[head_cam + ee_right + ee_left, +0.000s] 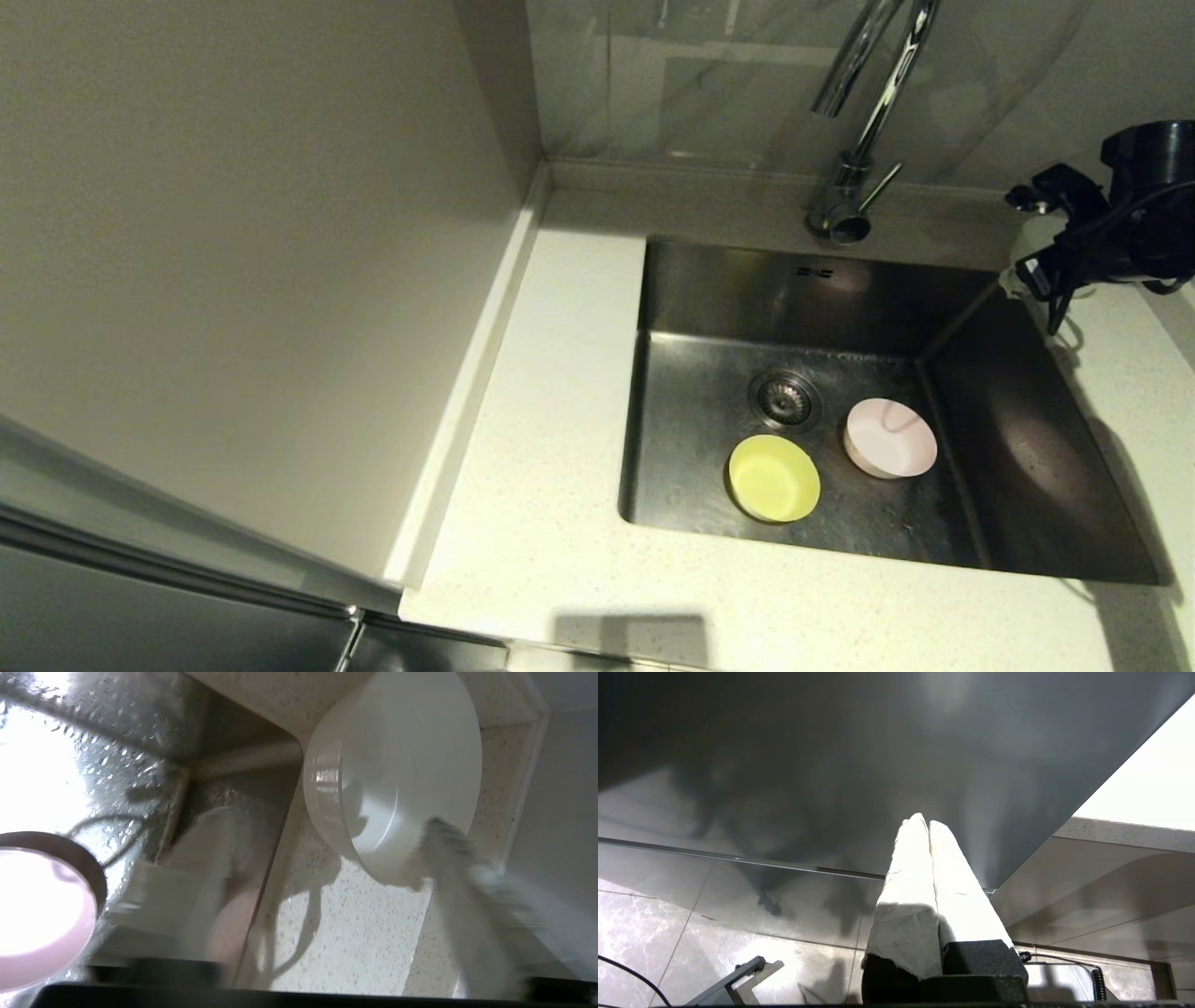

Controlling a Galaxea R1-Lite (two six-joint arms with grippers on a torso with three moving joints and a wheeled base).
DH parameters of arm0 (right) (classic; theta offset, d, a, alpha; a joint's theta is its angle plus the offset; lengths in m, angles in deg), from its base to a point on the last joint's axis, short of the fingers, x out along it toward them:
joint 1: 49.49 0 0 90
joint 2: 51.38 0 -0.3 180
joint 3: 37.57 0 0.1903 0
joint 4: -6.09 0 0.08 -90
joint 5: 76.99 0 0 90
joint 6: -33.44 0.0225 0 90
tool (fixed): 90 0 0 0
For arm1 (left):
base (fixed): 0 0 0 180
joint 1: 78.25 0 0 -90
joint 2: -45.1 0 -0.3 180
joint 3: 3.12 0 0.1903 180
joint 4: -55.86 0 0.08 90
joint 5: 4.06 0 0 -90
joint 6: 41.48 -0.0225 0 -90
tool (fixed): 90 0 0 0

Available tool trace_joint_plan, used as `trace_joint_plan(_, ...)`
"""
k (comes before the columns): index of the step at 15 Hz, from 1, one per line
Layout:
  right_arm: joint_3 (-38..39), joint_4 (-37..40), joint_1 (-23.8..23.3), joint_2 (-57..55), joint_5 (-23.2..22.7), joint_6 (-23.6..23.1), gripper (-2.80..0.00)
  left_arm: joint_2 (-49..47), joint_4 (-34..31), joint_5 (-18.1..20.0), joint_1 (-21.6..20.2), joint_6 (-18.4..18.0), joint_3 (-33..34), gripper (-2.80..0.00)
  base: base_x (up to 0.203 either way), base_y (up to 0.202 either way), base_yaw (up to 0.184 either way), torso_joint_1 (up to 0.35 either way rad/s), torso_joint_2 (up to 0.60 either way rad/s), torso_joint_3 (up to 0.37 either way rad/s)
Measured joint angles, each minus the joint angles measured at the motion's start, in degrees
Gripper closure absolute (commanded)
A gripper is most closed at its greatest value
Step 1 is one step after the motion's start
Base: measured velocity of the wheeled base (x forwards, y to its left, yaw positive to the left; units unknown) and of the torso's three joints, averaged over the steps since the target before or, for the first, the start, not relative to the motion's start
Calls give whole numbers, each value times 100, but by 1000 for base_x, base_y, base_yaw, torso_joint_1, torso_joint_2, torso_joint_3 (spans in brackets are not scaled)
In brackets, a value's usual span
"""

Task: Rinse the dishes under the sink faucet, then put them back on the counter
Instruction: Put a bowl into the sink

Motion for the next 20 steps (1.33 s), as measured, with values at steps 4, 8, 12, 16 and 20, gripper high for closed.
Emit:
trace_joint_plan(4,0,-30,5,-66,28,5,0,0,2,2,0,-2,0,0,0,0,0,0,0,0)
trace_joint_plan(8,0,-17,-9,-36,15,24,0,0,1,4,0,-1,0,0,0,0,0,0,0,0)
trace_joint_plan(12,9,5,-6,90,13,98,0,0,0,2,0,-1,0,0,0,0,0,0,0,0)
trace_joint_plan(16,9,27,43,294,-13,169,0,0,2,1,0,-1,0,0,0,0,0,0,0,0)
trace_joint_plan(20,11,88,107,438,93,149,0,0,2,2,0,-1,0,0,0,0,0,0,0,0)
